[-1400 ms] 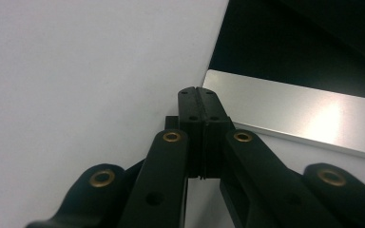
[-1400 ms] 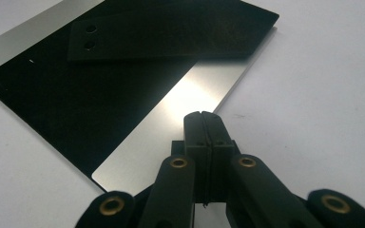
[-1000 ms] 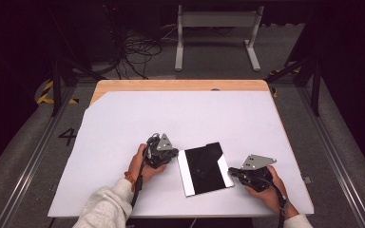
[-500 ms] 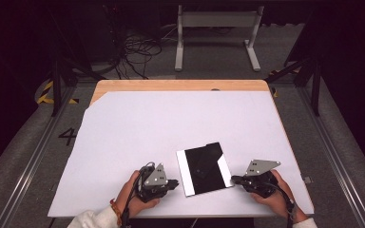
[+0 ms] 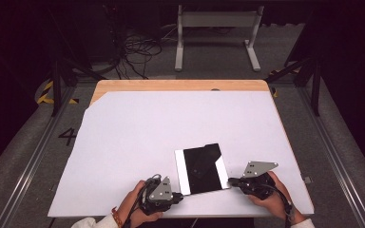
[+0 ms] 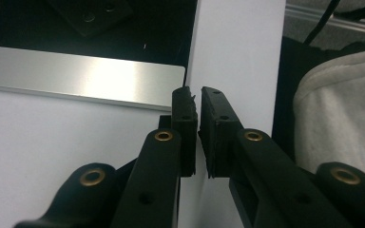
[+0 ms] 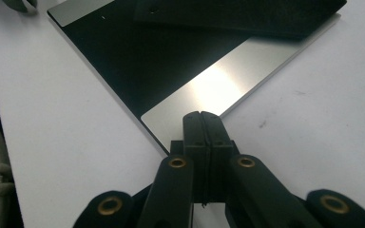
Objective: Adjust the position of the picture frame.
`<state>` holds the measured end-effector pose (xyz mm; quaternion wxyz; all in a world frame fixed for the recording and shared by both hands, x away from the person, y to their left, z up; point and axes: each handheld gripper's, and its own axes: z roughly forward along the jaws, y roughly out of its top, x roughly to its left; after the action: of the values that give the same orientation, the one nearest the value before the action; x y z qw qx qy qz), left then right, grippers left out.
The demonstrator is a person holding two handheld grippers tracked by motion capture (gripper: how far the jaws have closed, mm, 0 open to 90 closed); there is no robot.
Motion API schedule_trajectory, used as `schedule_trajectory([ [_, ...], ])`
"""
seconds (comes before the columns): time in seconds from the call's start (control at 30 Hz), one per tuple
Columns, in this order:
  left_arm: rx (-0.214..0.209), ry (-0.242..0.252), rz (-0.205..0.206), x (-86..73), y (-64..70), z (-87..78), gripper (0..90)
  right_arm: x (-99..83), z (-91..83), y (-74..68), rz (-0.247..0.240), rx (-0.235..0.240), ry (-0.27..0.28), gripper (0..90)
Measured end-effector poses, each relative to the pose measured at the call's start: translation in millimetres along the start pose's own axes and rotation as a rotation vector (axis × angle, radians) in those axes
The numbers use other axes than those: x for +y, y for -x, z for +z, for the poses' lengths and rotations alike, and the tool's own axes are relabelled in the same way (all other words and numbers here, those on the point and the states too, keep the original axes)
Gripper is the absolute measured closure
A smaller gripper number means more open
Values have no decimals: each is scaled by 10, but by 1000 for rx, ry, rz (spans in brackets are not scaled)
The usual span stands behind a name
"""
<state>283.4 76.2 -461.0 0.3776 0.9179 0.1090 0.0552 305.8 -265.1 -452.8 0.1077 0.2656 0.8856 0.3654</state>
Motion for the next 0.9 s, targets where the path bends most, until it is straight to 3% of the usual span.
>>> schedule_trajectory([
  [0.2,32,-6,-23,-35,-79,-4,820,18,22,-36,-16,11,0,900],
  [0.37,30,-11,-27,-53,-100,-37,820,48,48,-90,-38,23,-6,900],
  [0.63,-24,15,-66,-112,-120,-148,855,76,78,-152,-53,30,-9,900],
  [0.77,-47,5,-52,-108,-102,-139,855,92,95,-169,-59,39,-10,900],
  [0.9,0,-26,-56,-121,-99,-115,849,115,124,-190,-61,53,-7,900],
])
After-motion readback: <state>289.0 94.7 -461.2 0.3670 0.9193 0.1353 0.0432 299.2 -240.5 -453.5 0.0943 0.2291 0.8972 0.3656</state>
